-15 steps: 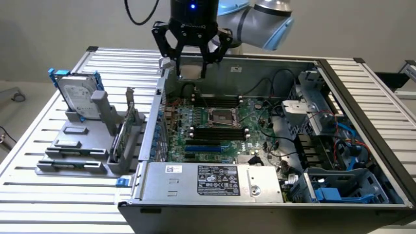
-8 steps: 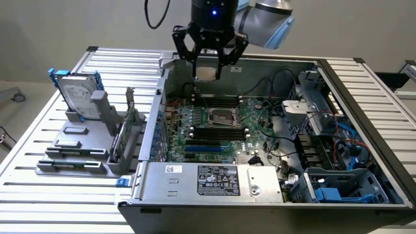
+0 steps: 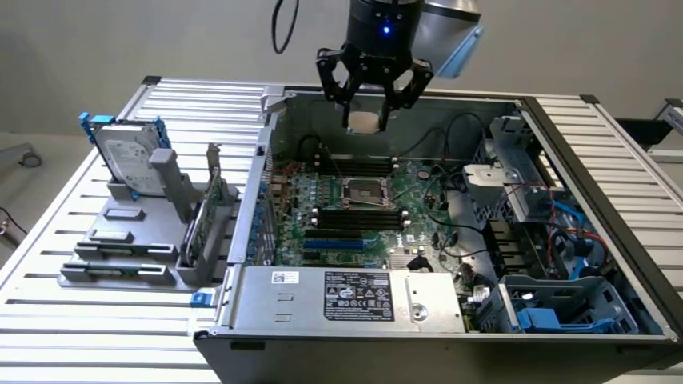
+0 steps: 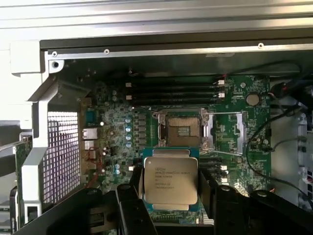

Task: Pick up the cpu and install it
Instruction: 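Pick up the cpu and move it towards the insertion slot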

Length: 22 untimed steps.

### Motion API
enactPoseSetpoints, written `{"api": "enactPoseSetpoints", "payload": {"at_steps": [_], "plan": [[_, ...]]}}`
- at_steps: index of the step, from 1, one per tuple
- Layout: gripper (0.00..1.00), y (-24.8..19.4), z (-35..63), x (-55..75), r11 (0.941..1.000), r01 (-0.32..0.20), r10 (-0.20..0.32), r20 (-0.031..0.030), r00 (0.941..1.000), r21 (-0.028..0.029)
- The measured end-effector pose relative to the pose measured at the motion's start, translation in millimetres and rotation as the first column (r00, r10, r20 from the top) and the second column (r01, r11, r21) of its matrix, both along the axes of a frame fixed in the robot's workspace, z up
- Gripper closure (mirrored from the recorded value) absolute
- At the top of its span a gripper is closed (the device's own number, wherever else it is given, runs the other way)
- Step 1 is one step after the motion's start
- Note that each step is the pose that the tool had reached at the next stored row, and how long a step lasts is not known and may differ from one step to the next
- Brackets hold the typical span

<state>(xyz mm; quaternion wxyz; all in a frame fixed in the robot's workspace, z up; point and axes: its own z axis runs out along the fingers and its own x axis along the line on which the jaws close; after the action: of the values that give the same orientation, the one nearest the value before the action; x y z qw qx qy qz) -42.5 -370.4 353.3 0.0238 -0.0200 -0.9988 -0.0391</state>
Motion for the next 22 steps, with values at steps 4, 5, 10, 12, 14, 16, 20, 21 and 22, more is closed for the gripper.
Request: {"api": "enactPoseSetpoints", "payload": {"at_steps": [4,5,10,12,14,16,20,21,22], "plan": [[0.45,14.5,-7.3,5.8,1.0000,0.000,0.000,0.0001,1.0000,0.0000],[0.45,18.0,-9.0,6.2,1.0000,0.000,0.000,0.0000,1.0000,0.0000],[0.45,33.3,-18.2,9.9,1.0000,-0.001,0.001,-0.0001,1.0000,-0.0004],[0.45,35.3,-22.0,11.3,1.0000,-0.003,0.003,0.0000,1.0000,-0.0020],[0.45,35.5,-25.5,11.8,1.0000,-0.007,0.007,0.0000,1.0000,-0.0046],[0.45,35.5,-29.2,12.3,0.9999,-0.010,0.010,0.0000,0.9999,-0.0082],[0.45,35.5,-36.5,13.9,0.9997,-0.017,0.017,-0.0001,0.9999,-0.0163],[0.45,35.5,-38.3,14.6,0.9997,-0.018,0.018,-0.0001,0.9998,-0.0179],[0.45,35.5,-40.1,15.5,0.9996,-0.020,0.020,-0.0002,0.9998,-0.0194]]}}
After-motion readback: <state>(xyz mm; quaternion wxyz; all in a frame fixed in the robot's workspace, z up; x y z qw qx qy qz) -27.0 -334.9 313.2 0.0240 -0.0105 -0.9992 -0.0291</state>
